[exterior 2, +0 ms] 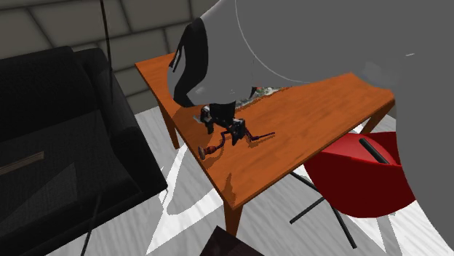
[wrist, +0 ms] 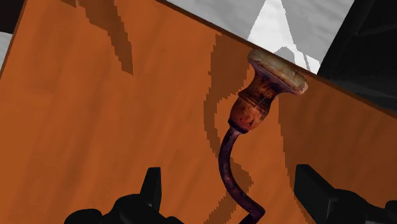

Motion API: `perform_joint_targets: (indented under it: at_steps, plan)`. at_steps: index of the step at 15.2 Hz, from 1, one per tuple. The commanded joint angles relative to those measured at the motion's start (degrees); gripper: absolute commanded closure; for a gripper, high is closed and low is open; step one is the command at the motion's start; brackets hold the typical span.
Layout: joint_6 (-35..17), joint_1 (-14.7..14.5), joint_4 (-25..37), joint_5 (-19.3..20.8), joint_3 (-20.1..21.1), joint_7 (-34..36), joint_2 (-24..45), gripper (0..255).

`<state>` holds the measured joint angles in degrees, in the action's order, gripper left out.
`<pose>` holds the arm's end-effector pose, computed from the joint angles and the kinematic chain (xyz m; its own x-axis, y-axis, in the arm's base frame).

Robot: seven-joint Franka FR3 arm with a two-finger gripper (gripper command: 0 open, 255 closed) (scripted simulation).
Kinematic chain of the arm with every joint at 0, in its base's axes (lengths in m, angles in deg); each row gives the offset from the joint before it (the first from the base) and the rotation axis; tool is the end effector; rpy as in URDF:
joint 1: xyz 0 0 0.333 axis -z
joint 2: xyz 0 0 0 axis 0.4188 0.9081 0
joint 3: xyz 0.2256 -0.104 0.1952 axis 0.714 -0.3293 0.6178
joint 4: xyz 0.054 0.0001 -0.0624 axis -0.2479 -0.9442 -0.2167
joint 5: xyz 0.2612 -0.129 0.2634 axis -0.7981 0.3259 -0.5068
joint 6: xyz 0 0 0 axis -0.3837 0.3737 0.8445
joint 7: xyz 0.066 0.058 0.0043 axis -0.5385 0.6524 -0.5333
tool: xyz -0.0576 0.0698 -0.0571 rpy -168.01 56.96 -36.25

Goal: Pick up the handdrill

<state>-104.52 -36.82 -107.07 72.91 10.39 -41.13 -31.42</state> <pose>0.4716 0.3585 0.2880 0.9965 -0.0216 -0.0810 -0.0198 -0.9995 0.0231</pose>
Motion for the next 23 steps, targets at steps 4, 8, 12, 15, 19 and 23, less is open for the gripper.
perform_joint_targets:
  at_steps: [4, 8, 12, 15, 19, 23]
  plan:
    - [-2.71, -0.9, 0.19, 1.78, -0.89, 1.16, 3.21, 0]
    - [-4.21, -1.27, 0.0, 2.59, -1.38, 1.65, 4.64, 0]
    - [-4.21, -1.24, -0.04, 2.57, -1.37, 1.62, 4.59, 255]
    - [-4.21, -1.24, -0.04, 2.57, -1.37, 1.62, 4.59, 255]
    - [-3.63, -1.12, 0.06, 2.27, -1.18, 1.46, 4.08, 255]
    - [-1.26, -0.56, 0.44, 1.03, -0.45, 0.72, 1.91, 255]
